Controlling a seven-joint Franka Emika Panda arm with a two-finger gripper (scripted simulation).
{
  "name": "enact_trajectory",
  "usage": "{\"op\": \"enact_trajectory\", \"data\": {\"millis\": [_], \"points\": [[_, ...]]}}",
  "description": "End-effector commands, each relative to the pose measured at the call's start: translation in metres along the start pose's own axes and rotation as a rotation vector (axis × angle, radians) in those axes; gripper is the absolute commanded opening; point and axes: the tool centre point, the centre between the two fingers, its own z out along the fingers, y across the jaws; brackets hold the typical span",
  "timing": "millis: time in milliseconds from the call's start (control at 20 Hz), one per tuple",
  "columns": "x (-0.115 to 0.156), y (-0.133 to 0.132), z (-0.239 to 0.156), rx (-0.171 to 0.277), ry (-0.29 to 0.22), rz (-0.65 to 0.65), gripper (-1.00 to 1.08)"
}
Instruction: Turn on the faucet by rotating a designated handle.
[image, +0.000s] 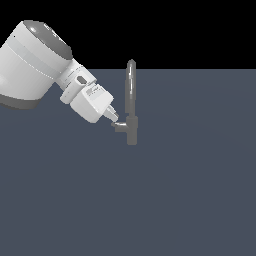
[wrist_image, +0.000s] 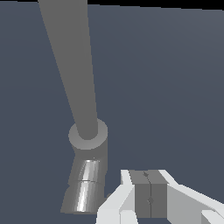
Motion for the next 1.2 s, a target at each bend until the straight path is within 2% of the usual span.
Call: {"op": "enact_trajectory", "data": {"millis": [0,350,400,450,1000,1050,1100,1150], "points": [[-0.012,0.009,0.010,-0.008,0.002,-0.009,-1.00],[-0.037,0.027,0.032,-0.015,0.000,-0.013,-1.00],[-0.037,0.027,0.032,-0.015,0.000,-0.013,-1.00],[-0.025,0.019,0.024,0.002,0.004,0.000,-1.00],[-0.072,0.012,0.068,-0.015,-0.001,-0.014,-1.00],[-0.072,0.012,0.068,-0.015,-0.001,-0.014,-1.00],[-0.048,0.005,0.050,0.014,0.008,0.020,-1.00],[-0.051,0.002,0.052,0.012,0.008,0.018,-1.00]]}}
